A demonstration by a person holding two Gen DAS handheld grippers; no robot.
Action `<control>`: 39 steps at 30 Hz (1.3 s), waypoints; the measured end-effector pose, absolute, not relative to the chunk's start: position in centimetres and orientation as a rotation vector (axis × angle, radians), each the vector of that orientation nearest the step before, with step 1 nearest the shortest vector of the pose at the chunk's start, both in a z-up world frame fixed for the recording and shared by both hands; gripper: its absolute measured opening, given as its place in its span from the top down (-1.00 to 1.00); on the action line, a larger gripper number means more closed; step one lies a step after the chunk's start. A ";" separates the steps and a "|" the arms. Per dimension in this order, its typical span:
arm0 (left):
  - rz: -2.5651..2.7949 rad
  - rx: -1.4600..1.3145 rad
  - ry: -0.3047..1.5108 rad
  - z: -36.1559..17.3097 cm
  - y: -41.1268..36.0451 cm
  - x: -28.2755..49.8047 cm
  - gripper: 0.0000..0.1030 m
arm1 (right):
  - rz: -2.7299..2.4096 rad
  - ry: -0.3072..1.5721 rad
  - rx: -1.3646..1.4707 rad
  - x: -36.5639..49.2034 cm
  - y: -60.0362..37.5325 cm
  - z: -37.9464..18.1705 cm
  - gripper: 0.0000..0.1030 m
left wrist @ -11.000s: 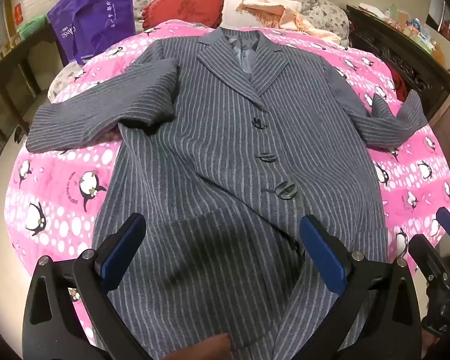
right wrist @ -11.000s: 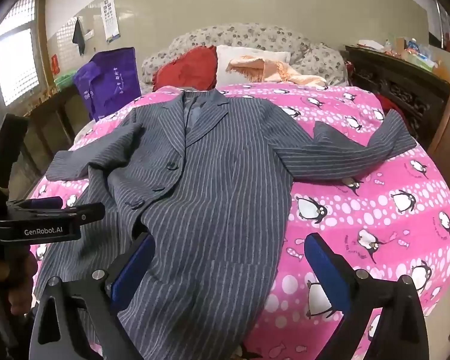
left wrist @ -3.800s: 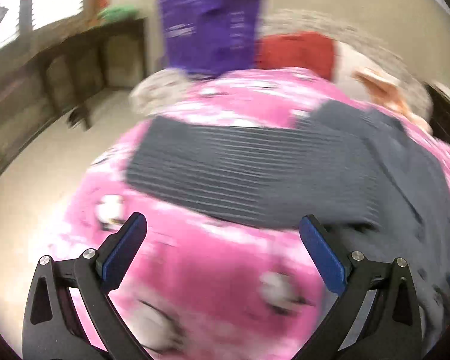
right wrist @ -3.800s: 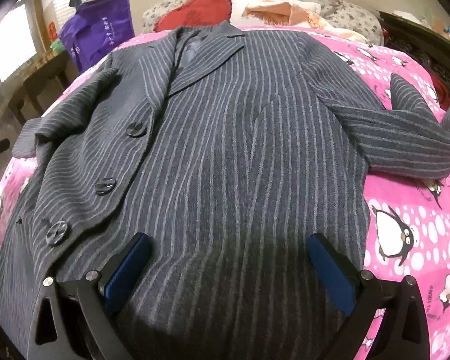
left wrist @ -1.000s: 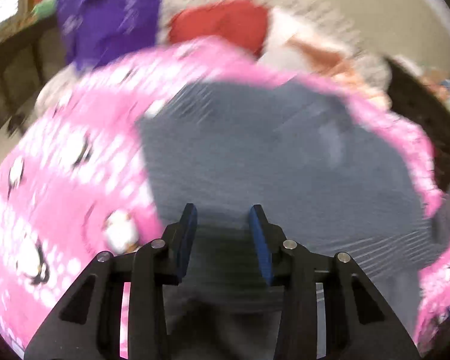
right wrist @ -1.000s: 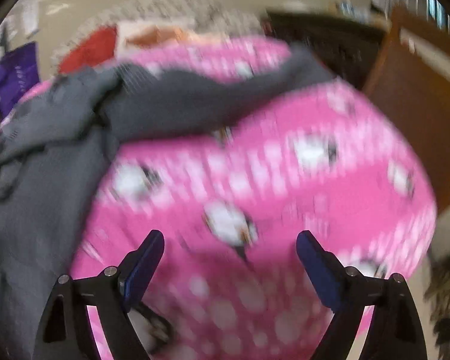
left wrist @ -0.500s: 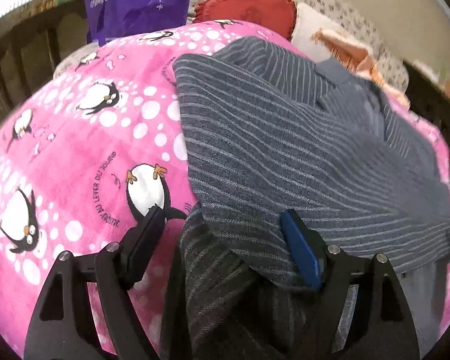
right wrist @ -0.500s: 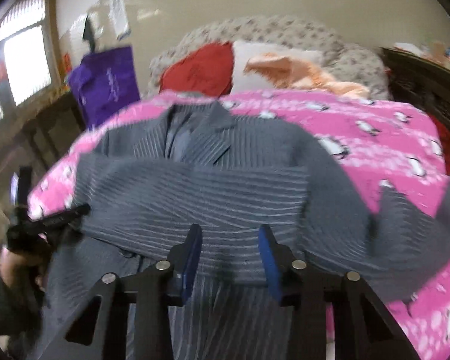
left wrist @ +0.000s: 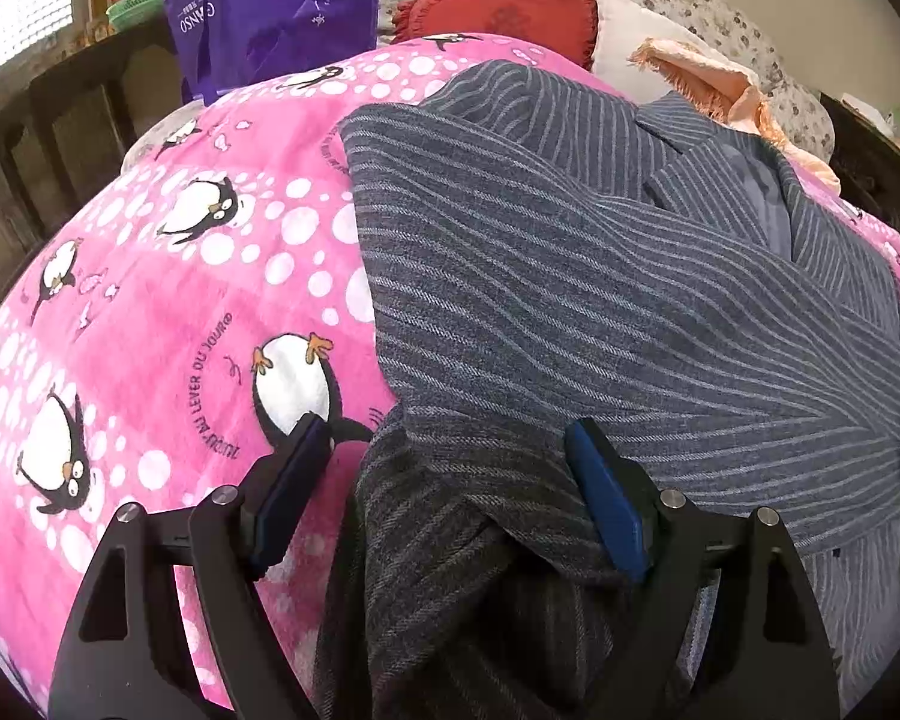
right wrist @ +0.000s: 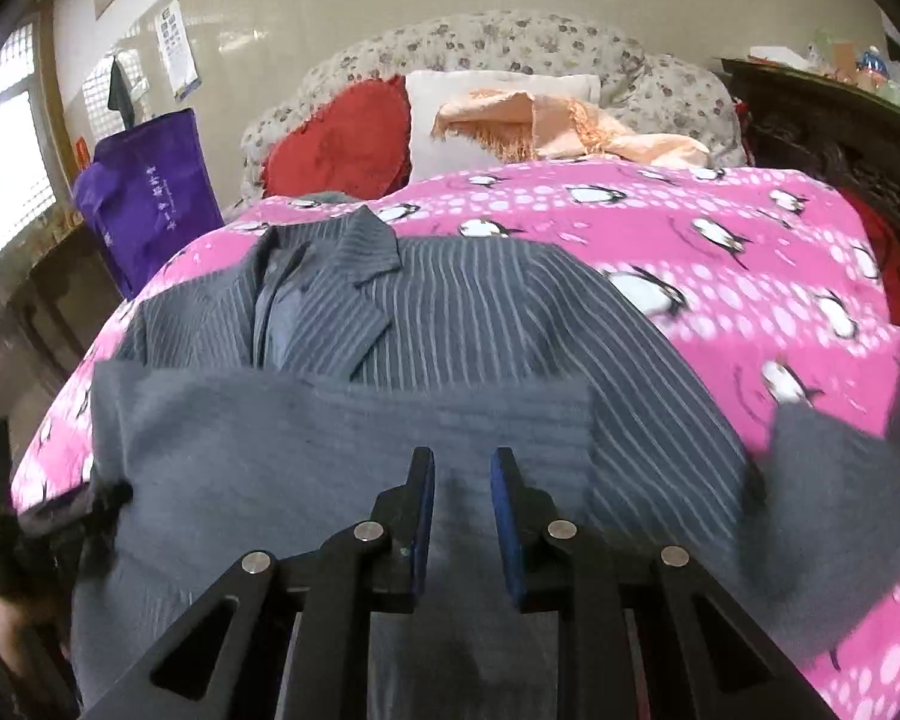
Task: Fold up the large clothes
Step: 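Move the right gripper toward the other sleeve cuff, then grasp the other sleeve cuff with the right gripper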
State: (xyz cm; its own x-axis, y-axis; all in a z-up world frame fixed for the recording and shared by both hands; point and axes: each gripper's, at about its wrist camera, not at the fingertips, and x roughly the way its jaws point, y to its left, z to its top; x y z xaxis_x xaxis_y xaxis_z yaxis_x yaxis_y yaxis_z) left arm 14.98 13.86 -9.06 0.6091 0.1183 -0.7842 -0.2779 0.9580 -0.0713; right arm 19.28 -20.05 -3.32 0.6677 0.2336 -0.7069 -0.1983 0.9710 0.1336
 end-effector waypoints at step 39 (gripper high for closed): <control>0.211 -0.148 0.880 -8.9 11.9 8.5 -0.63 | -0.134 0.736 0.623 15.7 -59.7 -1.5 0.18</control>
State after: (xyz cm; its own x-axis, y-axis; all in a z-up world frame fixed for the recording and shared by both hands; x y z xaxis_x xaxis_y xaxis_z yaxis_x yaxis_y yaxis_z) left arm 8.46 11.93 -8.89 0.6185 0.1221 -0.7763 -0.2434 0.9690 -0.0415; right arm 15.68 -59.70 -1.48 0.7418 0.0979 -0.6635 0.3252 0.8127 0.4835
